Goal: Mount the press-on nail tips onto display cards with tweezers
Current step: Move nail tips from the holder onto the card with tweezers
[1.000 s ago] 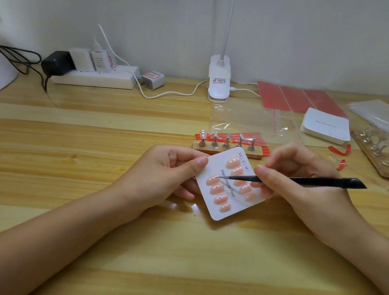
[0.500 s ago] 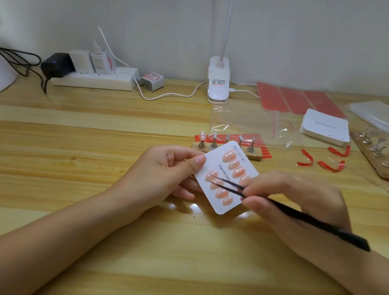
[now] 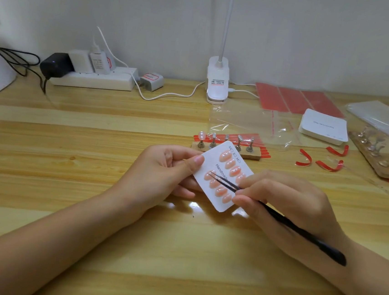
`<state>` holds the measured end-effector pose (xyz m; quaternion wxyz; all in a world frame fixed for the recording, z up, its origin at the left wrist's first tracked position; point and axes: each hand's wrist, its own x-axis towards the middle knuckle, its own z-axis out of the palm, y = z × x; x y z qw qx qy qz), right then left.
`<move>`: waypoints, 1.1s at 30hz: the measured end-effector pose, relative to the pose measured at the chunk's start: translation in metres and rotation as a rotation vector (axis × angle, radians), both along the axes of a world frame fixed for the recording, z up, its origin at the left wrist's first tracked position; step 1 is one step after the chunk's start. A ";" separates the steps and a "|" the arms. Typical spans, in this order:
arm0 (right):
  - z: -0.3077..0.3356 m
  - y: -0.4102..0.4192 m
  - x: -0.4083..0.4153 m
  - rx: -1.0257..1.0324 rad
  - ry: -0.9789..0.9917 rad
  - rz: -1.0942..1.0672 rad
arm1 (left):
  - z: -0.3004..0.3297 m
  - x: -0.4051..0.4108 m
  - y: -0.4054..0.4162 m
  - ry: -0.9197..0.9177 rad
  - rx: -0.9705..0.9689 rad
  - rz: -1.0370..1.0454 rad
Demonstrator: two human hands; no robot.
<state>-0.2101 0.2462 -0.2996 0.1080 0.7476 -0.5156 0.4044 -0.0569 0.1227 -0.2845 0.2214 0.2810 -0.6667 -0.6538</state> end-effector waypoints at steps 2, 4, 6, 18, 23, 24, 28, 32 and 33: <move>0.000 0.001 0.001 -0.032 0.001 -0.042 | -0.001 0.000 0.000 0.005 0.003 0.010; -0.002 0.000 0.001 -0.048 0.038 -0.047 | -0.001 0.000 -0.001 0.011 0.010 0.011; -0.003 -0.001 0.001 -0.046 0.058 -0.064 | -0.001 0.000 -0.001 0.019 0.017 0.011; 0.003 0.004 -0.001 -0.025 -0.549 -0.094 | -0.001 0.000 0.001 0.048 -0.001 0.030; 0.013 0.001 -0.003 -0.010 -0.909 -0.255 | -0.001 0.000 0.001 0.037 -0.012 0.023; 0.014 0.000 -0.004 0.009 -0.972 -0.294 | -0.001 0.000 0.000 0.042 -0.006 0.018; 0.014 -0.001 -0.007 0.174 -1.016 -0.330 | 0.002 0.002 -0.002 0.074 0.068 -0.004; 0.010 -0.004 -0.006 0.224 -0.956 -0.199 | 0.005 0.003 -0.003 0.078 0.142 -0.057; 0.010 -0.004 -0.006 0.215 -0.962 -0.184 | 0.005 0.003 -0.003 0.066 0.137 -0.079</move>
